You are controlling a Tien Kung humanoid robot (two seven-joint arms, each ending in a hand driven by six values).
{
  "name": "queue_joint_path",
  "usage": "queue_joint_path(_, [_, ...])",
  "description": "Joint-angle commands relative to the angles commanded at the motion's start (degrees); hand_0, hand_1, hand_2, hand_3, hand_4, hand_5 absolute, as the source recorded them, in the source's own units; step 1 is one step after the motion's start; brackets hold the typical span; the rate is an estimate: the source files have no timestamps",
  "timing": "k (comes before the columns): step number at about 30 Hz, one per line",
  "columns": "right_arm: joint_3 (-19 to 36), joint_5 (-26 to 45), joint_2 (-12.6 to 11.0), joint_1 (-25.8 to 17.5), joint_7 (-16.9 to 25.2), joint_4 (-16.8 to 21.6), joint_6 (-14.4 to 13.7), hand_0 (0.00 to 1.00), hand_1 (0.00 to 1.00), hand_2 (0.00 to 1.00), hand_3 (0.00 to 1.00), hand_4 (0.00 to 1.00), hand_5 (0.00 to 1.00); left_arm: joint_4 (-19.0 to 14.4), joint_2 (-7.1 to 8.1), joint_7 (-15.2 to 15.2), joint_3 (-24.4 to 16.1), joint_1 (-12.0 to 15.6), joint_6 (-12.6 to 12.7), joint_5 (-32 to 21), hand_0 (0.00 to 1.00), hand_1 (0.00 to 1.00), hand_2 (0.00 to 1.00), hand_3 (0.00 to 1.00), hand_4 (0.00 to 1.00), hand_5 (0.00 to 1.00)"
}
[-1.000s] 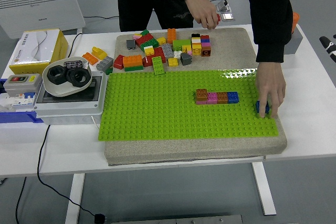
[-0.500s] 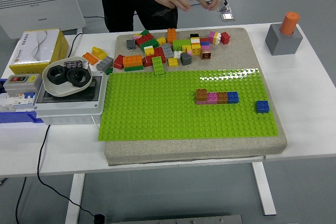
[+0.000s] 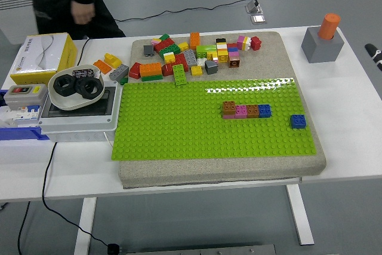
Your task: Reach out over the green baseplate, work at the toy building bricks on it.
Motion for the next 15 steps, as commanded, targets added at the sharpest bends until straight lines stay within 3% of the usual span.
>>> queue_joint_path(4, [-4.5,-4.2,0.3,3.1,-1.8,-0.5,-0.4,0.533,0.473,0.472,0.522,0.998,0.460,0.2,-0.13,-0.5,-2.4,0.1,1.1,1.1,0.764,0.708,0.619,0.430,0.672,0.308])
queue_joint_path(5, [-5.6,-5.2,0.2,3.9,-2.3,-0.5,-0.3,0.533,0.481,0.499,0.486,0.886,0.327,0.1,-0.18,-0.5,-1.8,0.0,1.2,1.1,0.764,0.707,0.617,0.410,0.677,0.299])
queue_joint_path(8, [-8.2,-9.0,0.3,6.0,-4.1,-0.4,1.0,0.533,0.481,0.499,0.486,0.886,0.327,0.1,-0.04,-0.3,-0.5,-0.3,0.5,1.0,0.764,0.707,0.617,0.410,0.677,0.299])
queue_joint_path(10, [-9.6,-12.4,0.5,6.8,-6.0,-0.1,2.9,0.533,0.481,0.499,0.486,0.886,0.327,0.3,-0.27,0.3,-0.5,-0.5,-0.2,2.0,0.764,0.707,0.617,0.410,0.677,0.299])
queue_joint_path(11, [-10.0,-13.8,0.5,6.9,-6.7,0.0,3.6,0.543,0.494,0.556,0.478,0.792,0.228,0.3,-0.38,0.4,-0.4,-0.6,-0.3,2.4,0.764,0.706,0.625,0.453,0.670,0.307])
queue_joint_path(15, [-11.2,-21.6,0.1,6.8,-11.7,1.4,9.2,0.543,0.494,0.556,0.478,0.792,0.228,0.4,-0.72,1.1,-0.2,-0.9,-0.7,3.1,0.764,0.706,0.625,0.453,0.670,0.307])
